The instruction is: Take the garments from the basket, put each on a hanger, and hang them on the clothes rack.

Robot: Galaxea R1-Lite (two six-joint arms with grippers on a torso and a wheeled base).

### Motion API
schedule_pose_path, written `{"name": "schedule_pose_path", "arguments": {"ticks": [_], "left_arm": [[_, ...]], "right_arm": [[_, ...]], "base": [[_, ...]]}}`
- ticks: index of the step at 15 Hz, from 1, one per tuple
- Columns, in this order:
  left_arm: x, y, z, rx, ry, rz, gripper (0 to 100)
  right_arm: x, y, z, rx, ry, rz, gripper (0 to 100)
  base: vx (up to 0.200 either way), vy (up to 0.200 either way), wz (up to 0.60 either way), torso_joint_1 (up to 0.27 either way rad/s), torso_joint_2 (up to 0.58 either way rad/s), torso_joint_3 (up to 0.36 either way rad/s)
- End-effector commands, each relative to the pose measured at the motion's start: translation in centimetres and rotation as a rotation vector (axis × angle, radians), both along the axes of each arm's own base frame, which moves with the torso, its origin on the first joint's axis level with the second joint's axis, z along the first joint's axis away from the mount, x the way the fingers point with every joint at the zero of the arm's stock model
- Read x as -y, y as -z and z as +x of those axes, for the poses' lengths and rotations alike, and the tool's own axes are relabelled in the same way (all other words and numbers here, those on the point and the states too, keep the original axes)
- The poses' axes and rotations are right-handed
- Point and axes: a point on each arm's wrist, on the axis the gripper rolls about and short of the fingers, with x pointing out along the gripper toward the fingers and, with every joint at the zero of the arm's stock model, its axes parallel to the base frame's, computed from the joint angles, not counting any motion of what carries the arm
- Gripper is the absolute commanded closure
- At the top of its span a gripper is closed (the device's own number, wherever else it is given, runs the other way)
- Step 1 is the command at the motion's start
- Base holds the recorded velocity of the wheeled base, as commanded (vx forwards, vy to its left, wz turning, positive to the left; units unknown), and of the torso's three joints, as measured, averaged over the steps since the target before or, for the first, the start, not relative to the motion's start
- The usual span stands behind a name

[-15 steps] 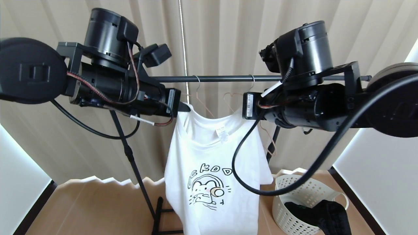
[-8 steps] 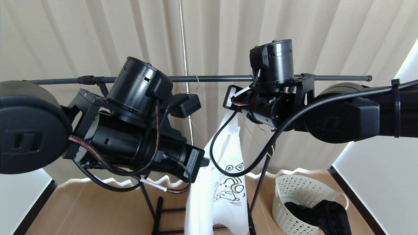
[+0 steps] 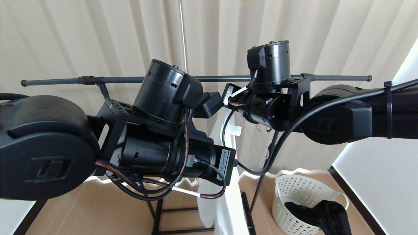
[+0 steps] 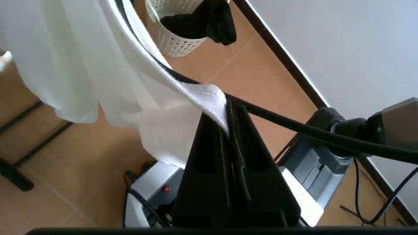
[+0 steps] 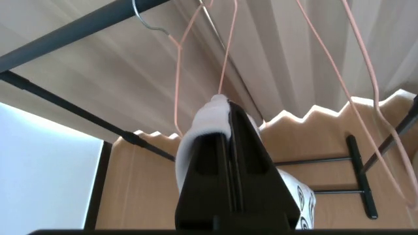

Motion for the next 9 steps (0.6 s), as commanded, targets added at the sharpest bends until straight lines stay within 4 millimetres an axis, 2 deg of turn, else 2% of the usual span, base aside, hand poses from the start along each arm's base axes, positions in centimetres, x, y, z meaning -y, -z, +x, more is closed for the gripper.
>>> {"name": "schedule_pose_path", "arguments": {"ticks": [1,5,9], "left_arm": [[-0.1,0.4,0.0,-0.006,-0.012,0.015,100],[-1.6,0.9,0.4,0.021,-0.122,0.073,100],[-4.2,0.3,2.0,0.048,-0.24,0.074,100]], "right_arm": [[0.2,-0.3,-0.1,0.006,0.002,0.004,100],[1.4,-1.3,-0.3,0.017,0.022,0.0,100],[3.0,-1.9,-1.3,0.035,0.007,-0.093,100]], "base": [[0.0,0.0,0.0,0.0,0.0,0.0],[0.0,0.0,0.0,0.0,0.0,0.0],[0.0,0.0,0.0,0.0,0.0,0.0]]}}
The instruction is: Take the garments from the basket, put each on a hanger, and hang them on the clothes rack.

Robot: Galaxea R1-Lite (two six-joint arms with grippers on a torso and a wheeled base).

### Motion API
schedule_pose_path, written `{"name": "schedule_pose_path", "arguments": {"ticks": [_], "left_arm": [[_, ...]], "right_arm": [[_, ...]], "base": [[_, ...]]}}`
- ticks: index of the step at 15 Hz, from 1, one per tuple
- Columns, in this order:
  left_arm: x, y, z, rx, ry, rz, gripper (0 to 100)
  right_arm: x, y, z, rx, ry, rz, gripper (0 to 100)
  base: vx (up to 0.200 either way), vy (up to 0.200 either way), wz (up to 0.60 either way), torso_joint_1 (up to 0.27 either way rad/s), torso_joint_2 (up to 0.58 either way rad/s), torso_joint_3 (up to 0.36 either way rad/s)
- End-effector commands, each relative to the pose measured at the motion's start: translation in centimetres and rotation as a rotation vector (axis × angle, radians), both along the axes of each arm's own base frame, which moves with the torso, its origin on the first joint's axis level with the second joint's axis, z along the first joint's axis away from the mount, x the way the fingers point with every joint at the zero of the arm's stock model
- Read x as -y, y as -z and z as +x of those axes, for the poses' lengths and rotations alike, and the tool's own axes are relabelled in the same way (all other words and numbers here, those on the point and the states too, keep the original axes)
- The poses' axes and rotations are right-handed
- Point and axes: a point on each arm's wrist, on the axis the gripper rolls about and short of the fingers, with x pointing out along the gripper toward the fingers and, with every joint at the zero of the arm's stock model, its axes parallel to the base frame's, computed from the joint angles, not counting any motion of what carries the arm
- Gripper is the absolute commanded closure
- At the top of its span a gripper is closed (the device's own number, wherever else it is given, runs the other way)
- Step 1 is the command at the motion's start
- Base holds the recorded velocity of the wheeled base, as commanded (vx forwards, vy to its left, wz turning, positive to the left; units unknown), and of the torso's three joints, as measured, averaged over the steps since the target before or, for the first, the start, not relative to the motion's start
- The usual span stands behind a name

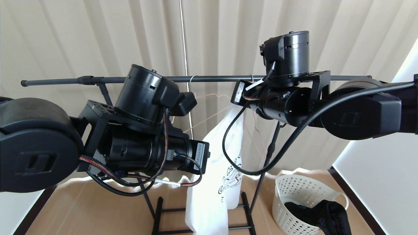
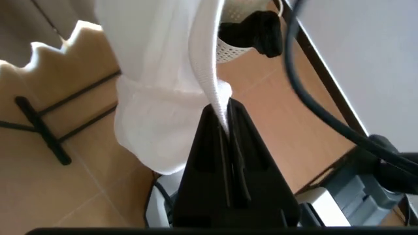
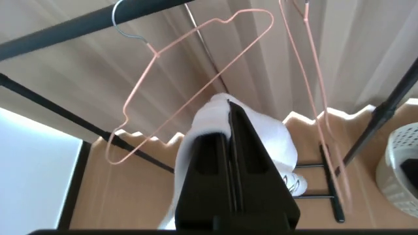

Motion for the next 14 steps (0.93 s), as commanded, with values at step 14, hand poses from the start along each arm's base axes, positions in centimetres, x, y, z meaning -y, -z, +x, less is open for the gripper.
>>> {"name": "schedule_pose_path", "arguments": {"ticks": [14], "left_arm": [[-0.6,-4.8,7.9,0.202,-0.235,-0.079,100]], "right_arm": [[2.6,1.4,-3.7,-0.109,-0.031,-0.358,100]], "base": [[0.0,0.0,0.0,0.0,0.0,0.0]]}}
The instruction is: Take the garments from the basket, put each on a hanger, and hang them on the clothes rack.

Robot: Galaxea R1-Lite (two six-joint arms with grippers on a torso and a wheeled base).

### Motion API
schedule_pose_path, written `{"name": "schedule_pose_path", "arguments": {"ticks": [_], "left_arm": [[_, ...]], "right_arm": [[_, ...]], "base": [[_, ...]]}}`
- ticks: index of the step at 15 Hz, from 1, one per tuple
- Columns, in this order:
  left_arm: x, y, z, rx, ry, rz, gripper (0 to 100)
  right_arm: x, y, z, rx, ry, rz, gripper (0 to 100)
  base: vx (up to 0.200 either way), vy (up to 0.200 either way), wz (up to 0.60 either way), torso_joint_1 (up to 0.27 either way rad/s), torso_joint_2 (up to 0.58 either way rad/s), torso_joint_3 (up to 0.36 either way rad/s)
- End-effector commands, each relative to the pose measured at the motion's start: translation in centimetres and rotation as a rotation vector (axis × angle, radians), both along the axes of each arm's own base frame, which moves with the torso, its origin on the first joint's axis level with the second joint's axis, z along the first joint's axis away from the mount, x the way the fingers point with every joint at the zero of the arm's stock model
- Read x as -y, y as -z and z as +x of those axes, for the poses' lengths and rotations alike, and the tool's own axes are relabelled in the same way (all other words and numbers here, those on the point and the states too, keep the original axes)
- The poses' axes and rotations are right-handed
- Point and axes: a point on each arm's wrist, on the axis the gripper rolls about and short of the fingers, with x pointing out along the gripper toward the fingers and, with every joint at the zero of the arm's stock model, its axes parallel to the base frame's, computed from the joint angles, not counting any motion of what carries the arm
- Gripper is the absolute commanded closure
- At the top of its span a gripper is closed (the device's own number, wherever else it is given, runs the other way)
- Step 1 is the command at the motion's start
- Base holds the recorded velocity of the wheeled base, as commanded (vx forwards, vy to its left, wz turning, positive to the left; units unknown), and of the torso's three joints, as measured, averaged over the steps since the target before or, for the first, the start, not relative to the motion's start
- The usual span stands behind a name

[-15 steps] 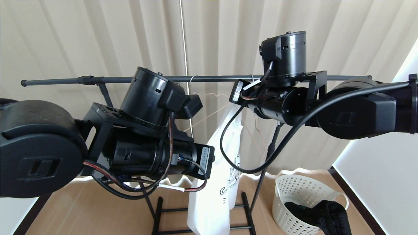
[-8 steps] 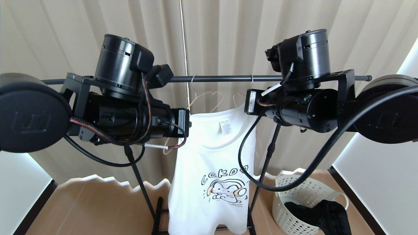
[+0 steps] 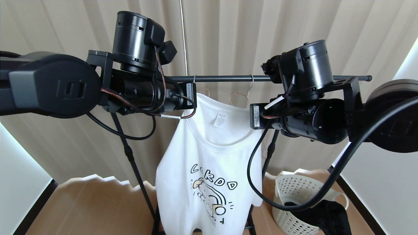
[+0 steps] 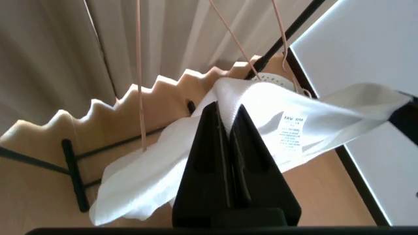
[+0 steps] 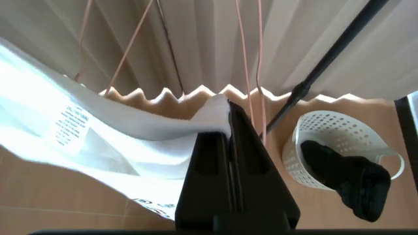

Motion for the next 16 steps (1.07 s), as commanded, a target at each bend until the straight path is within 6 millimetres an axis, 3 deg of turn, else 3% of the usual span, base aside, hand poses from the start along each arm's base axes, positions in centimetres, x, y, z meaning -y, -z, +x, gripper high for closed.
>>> {"name": "schedule_pose_path", "arguments": {"ticks": [1,2,6,9,12,16], "left_arm": [[0.6,0.3,0.7,-0.001,0.003,0.0,100],[0.7,-0.1,0.7,0.009,0.006,-0.006,100],[1.6,-1.0,0.5,0.04,0.029,-0.028,100],[2.3,-1.2,0.0,0.046,0.053,-0.03,100],[2.8,-1.0,-0.5,0.039,0.067,-0.019,100],[2.7,-0.6,-1.4,0.024,0.087,0.004,100]], "right_arm": [[0.1,0.3,-0.2,-0.008,-0.005,-0.014,100],[0.2,0.5,-0.2,-0.015,-0.008,-0.036,0],[2.4,2.2,-2.1,-0.068,-0.151,-0.236,0],[3.0,2.7,-3.5,-0.106,-0.388,-0.193,0],[2.7,3.5,-3.2,-0.077,-0.537,-0.075,0],[2.7,5.4,-1.6,0.036,-0.524,-0.013,0]], "base": [[0.0,0.0,0.0,0.0,0.0,0.0],[0.0,0.0,0.0,0.0,0.0,0.0],[0.0,0.0,0.0,0.0,0.0,0.0],[0.0,0.0,0.0,0.0,0.0,0.0],[0.0,0.0,0.0,0.0,0.0,0.0],[0.0,0.0,0.0,0.0,0.0,0.0]]}}
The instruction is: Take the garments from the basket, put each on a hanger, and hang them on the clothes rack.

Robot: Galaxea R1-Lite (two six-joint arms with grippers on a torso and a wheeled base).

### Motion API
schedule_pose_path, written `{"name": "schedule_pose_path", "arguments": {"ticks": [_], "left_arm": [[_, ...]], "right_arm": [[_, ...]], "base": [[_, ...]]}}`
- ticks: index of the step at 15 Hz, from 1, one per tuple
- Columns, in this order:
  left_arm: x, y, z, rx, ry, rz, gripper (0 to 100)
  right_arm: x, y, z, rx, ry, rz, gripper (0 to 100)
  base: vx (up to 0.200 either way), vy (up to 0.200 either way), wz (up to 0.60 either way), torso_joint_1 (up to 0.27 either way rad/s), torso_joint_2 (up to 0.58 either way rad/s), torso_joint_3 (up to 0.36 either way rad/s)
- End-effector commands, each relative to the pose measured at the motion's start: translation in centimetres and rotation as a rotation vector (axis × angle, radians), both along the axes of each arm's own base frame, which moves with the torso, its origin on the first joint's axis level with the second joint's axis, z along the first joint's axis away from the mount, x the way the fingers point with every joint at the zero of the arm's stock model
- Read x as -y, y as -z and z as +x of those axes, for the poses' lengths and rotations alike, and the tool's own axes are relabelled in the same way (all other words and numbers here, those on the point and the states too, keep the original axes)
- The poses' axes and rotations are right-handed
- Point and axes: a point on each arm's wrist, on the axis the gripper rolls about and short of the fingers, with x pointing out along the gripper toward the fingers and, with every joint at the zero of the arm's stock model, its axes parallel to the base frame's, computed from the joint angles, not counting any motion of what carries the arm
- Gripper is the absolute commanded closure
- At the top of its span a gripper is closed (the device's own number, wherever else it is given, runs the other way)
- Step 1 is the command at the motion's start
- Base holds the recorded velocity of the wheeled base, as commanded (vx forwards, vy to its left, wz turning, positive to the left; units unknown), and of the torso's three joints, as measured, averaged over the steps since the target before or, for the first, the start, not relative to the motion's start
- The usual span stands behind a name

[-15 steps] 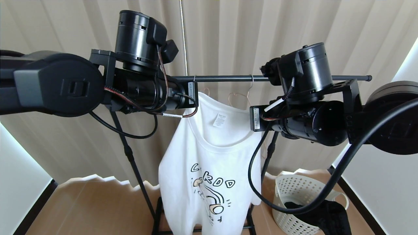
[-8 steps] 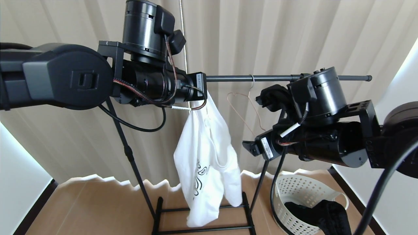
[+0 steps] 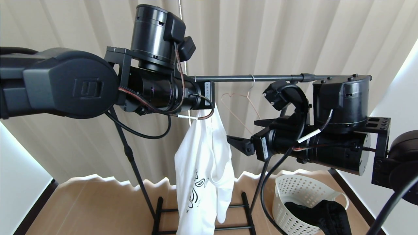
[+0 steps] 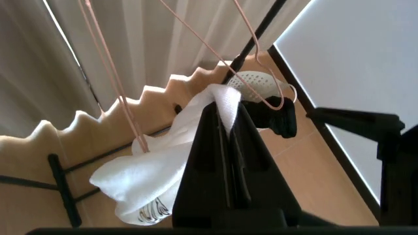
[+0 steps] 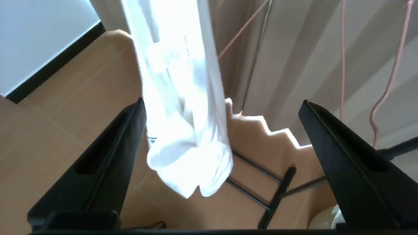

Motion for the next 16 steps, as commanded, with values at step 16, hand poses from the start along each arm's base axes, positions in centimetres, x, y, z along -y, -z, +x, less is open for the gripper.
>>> {"name": "schedule_pose_path", "arguments": {"ticks": [16], "left_arm": [[0.6,-0.5,-2.7,0.018,0.081,0.016,100]], "right_arm": [[-0.6,6.3,5.0,-0.046,0.057,-0.062,0]], "base": [[0.0,0.0,0.0,0.0,0.0,0.0]]}}
